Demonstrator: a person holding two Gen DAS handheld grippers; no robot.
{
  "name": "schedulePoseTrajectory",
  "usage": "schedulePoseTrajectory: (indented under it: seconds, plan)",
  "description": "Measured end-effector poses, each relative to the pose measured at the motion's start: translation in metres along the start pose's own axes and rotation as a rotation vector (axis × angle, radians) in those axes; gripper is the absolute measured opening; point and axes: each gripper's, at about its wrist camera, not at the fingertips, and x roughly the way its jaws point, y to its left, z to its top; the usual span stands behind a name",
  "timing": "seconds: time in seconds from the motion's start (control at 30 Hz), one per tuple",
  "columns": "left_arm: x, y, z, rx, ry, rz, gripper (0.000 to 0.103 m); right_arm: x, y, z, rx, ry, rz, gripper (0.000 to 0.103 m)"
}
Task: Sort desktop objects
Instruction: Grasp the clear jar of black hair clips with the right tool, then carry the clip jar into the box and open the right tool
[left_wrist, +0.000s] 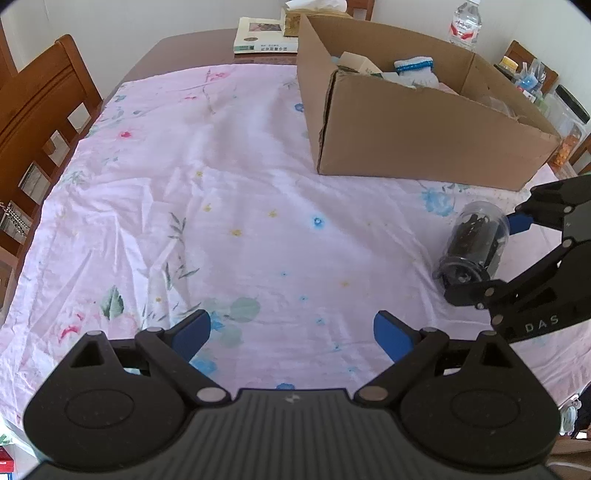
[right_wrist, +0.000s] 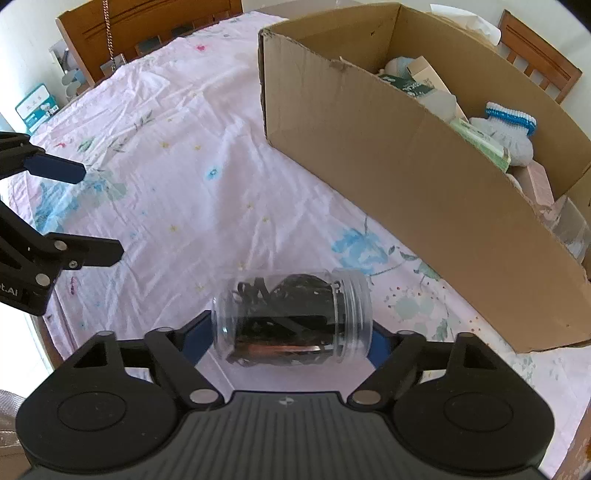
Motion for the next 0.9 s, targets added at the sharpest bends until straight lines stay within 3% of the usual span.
schedulePoseTrajectory:
  seconds: [0.13, 0.4, 0.9]
  plan:
    - [-0.002, -0.002, 0.000, 0.024, -0.020, 0.030, 0.095, 0.000, -0.002, -0.001, 0.007, -0.002, -0.013, 0.079]
    - [-0.012, -0.010, 0.005, 0.059, -0.073, 0.013, 0.095, -0.009, -0.002, -0.004, 0.032, -0.014, -0.011, 0.079]
    - [-0.022, -0.023, 0.018, 0.105, -0.152, -0.019, 0.095, -0.079, -0.016, 0.001, 0.055, -0.117, -0.079, 0.079]
